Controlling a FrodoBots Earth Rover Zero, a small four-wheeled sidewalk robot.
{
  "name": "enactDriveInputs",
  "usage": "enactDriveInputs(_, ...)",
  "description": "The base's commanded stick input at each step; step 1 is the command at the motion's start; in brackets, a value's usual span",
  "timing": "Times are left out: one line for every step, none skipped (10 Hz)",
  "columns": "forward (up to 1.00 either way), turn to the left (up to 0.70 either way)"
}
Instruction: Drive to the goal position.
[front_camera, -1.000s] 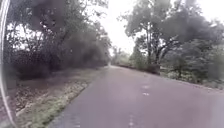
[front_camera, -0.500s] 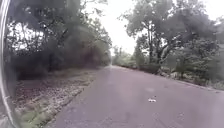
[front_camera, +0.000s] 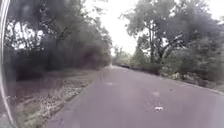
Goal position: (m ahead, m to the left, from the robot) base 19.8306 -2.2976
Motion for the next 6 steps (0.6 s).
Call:
enactDriveInputs(0.7, 0.0)
enactDriveInputs(0.7, 0.0)
enactDriveInputs(0.7, 0.0)
enactDriveInputs(0.7, 0.0)
enactDriveInputs(0.7, 0.0)
enactDriveInputs(0.7, 0.0)
